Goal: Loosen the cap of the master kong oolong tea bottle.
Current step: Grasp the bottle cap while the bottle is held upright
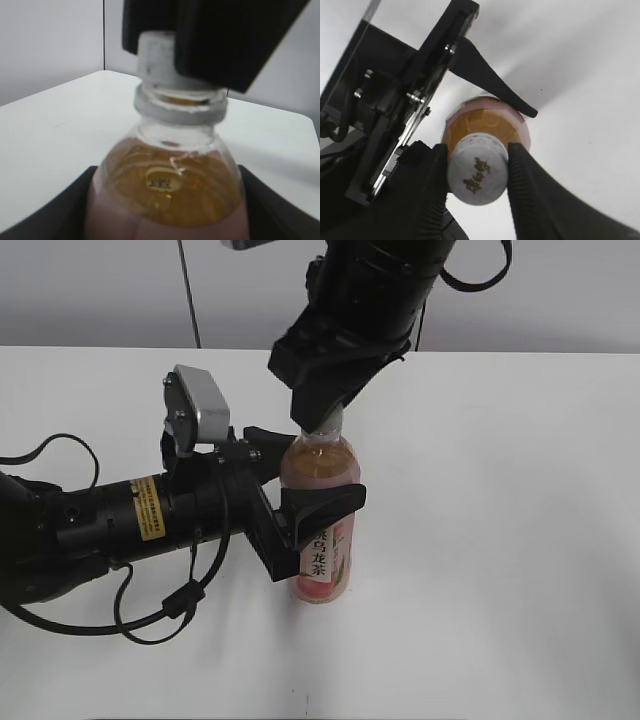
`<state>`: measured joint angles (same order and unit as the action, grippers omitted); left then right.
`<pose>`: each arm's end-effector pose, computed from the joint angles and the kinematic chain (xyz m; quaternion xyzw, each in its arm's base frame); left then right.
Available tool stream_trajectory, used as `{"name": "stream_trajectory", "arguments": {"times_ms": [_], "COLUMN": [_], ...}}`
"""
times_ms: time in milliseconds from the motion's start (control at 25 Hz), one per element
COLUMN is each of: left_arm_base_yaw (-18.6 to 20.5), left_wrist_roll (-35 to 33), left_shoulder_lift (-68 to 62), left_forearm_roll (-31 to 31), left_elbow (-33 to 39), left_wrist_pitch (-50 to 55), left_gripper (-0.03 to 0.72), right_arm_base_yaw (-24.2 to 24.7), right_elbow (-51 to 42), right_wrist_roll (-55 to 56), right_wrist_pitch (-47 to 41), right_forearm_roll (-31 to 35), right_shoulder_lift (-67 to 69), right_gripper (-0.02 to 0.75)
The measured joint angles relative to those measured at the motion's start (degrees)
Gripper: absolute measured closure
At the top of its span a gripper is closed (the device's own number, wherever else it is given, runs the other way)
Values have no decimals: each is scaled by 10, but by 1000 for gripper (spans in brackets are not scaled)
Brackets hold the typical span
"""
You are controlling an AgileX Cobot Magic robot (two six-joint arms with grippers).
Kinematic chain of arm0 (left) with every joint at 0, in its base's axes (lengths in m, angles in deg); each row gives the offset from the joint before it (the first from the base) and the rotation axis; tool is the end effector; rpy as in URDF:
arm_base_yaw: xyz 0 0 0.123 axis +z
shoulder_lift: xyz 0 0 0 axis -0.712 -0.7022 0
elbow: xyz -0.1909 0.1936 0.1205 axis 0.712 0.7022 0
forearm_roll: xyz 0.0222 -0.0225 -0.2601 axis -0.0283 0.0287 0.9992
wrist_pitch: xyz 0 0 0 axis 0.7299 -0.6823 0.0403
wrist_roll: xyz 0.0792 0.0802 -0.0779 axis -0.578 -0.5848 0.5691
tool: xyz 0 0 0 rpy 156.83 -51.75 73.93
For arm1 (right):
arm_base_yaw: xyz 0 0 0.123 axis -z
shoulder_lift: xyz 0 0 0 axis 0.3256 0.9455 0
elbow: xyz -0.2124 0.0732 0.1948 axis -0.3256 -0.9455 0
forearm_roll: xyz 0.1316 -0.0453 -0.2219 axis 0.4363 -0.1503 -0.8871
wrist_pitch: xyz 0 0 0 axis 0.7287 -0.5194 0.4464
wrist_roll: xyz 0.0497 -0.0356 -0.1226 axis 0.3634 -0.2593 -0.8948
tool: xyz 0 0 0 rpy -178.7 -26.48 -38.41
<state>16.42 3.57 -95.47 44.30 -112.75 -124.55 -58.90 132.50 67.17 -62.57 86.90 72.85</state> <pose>0.2700 -0.2500 0.1284 0.3975 0.6289 -0.4012 0.5343 0.3070 0.2905 0.2747 -0.4754 0.8616 0.1228 0.1283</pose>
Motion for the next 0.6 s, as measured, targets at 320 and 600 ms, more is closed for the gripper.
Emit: {"name": "stream_trajectory", "arguments": {"times_ms": [320, 600], "left_arm_base_yaw": [0, 0], "left_wrist_roll": [0, 0], "left_shoulder_lift": [0, 0], "left_forearm_roll": [0, 0], "left_elbow": [0, 0], "left_wrist_pitch": [0, 0], "left_gripper": [224, 224], "right_arm_base_yaw": [0, 0], "right_elbow": [0, 0], "right_wrist_roll": [-167, -324], "right_wrist_pitch": [0, 0], "right_forearm_roll": [0, 1], "right_shoulder_lift": [0, 0], "right_gripper": [461, 461]}}
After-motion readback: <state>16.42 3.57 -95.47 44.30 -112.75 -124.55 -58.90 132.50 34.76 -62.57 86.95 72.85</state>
